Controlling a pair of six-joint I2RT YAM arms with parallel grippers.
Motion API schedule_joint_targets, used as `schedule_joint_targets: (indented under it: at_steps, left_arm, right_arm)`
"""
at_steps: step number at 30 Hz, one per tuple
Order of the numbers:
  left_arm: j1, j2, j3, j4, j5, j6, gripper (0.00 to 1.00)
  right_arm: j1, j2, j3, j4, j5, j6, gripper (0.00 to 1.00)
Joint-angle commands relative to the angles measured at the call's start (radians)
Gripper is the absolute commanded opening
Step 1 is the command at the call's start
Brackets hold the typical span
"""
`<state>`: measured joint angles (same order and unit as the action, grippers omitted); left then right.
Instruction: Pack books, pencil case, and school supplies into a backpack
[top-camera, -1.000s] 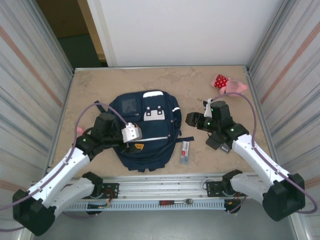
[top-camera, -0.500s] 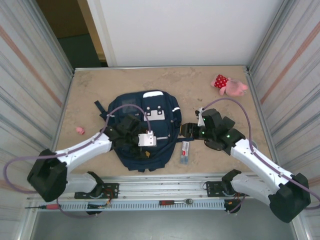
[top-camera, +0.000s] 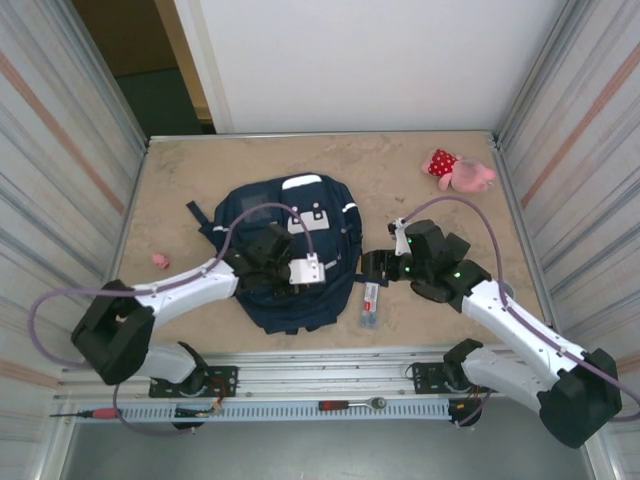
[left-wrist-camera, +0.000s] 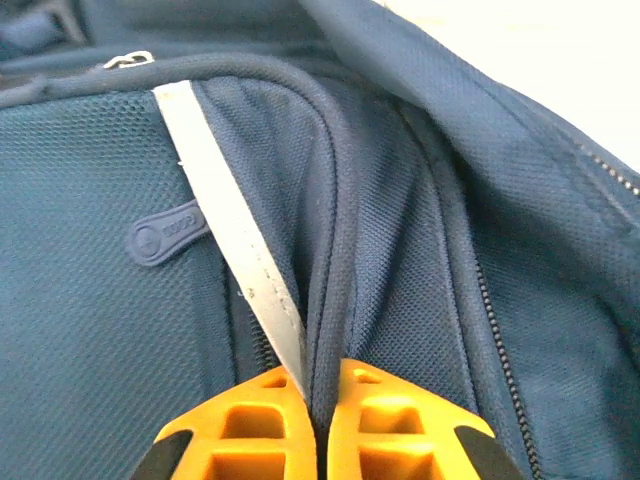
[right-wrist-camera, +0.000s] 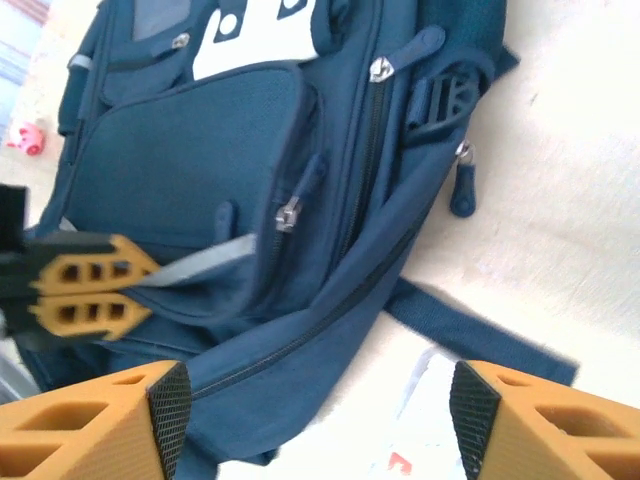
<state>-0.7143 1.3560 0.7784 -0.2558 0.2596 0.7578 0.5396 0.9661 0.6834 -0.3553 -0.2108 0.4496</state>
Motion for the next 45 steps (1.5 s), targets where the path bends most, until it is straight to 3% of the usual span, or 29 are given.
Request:
schedule_joint_targets:
  at_steps: [1, 4, 8, 13, 20, 29, 38, 45]
  left_arm:
    - [0.107, -0.149, 0.052, 0.004, 0.205, -0.056, 0.00]
    - [0.198, -0.224, 0.069, -0.012, 0.338, -0.074, 0.00]
    - [0.256, -0.266, 0.079, -0.035, 0.419, -0.034, 0.00]
    - [0.263, -0.264, 0.094, -0.068, 0.431, 0.004, 0.00]
    - [0.263, -0.285, 0.082, -0.135, 0.437, 0.106, 0.00]
    - [0.262, -0.301, 0.058, -0.197, 0.424, 0.207, 0.00]
    - [0.263, -0.300, 0.035, -0.135, 0.429, 0.177, 0.00]
    - [0.263, -0.296, 0.032, -0.115, 0.379, 0.156, 0.00]
  right_arm:
    - [-0.097, -0.010, 0.064, -0.005, -0.095, -0.294, 0.72]
    - [-0.218, 0.047, 0.083, 0.057, -0.252, -0.433, 0.82]
    - [-0.276, 0.221, 0.197, 0.002, -0.463, -0.681, 0.84]
    - [-0.257, 0.460, 0.387, -0.139, -0.532, -0.897, 0.80]
    - [-0.196, 0.689, 0.521, -0.231, -0.515, -1.232, 0.80]
    - [-0.166, 0.844, 0.641, -0.318, -0.620, -1.422, 0.77]
    - [-0.155, 0.967, 0.733, -0.407, -0.616, -1.437, 0.69]
    - [-0.160, 0.969, 0.743, -0.483, -0.583, -1.414, 0.55]
